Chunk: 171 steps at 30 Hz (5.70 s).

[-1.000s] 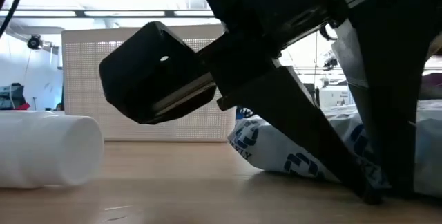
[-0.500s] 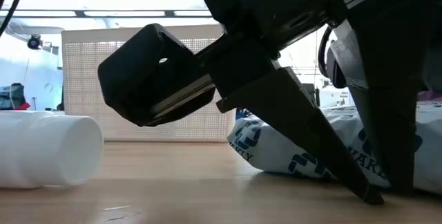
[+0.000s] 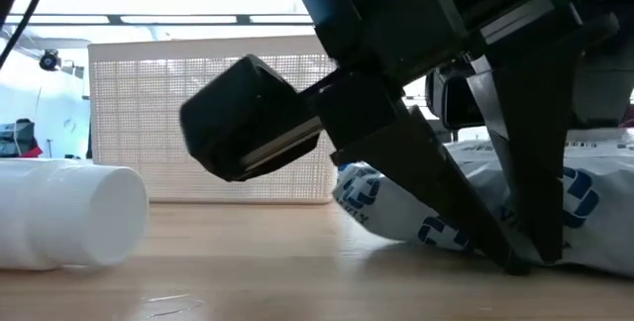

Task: Pick & place medical supplies in basket/bin
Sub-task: Put the mailer bag into the white bin, then put the white pill bottle into the white bin, then put the rolled gauze into the white bin

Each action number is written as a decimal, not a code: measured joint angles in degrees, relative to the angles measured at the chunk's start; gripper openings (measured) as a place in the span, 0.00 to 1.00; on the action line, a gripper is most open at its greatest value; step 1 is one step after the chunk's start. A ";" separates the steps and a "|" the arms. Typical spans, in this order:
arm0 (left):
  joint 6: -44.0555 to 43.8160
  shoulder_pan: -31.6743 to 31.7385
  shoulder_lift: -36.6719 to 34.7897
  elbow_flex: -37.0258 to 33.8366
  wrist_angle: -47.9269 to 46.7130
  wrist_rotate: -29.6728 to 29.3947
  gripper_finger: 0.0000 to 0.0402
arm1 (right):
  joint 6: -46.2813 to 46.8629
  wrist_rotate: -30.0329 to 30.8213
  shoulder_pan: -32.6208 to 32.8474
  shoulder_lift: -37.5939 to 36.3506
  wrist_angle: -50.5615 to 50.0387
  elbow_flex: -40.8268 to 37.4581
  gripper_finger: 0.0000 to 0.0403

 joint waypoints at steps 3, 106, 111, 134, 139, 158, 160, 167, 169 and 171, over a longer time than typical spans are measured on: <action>0.58 0.04 -0.07 -0.02 -0.07 -0.82 0.08 | -1.86 -1.35 0.04 -0.36 0.77 0.85 0.82; 44.99 -13.25 -35.51 -50.88 7.35 3.83 0.51 | -28.69 37.15 4.39 -12.06 -80.19 42.04 0.82; 44.99 -12.53 -35.52 -52.92 7.43 3.81 0.51 | -28.11 38.37 4.39 -12.08 -80.19 42.04 0.82; 43.95 -7.95 -51.02 -38.83 -6.82 -25.81 0.41 | -24.75 55.60 4.20 -21.04 -77.85 42.04 0.82; 46.33 -1.41 -61.24 -31.17 -22.61 -41.06 0.41 | -21.63 58.85 3.11 -25.67 -77.84 41.63 0.82; 60.77 38.87 -75.41 -28.62 -31.24 -9.06 0.71 | -20.64 55.68 2.75 -20.61 -77.13 39.54 0.82; 54.13 33.10 -75.21 -27.71 -32.86 -6.07 0.70 | -20.64 55.70 2.75 -20.76 -77.01 39.54 0.82; 19.46 5.15 -67.32 -34.05 -44.22 -8.20 0.62 | -21.13 55.71 2.54 -21.33 -76.97 39.46 0.82; 7.41 -0.57 -64.09 -36.60 -45.03 -3.95 0.60 | -22.12 55.70 2.54 -21.33 -76.98 39.23 0.82; -2.06 -4.19 -60.71 -38.80 -44.05 -0.15 0.60 | -23.35 55.74 2.52 -21.33 -76.96 38.99 0.82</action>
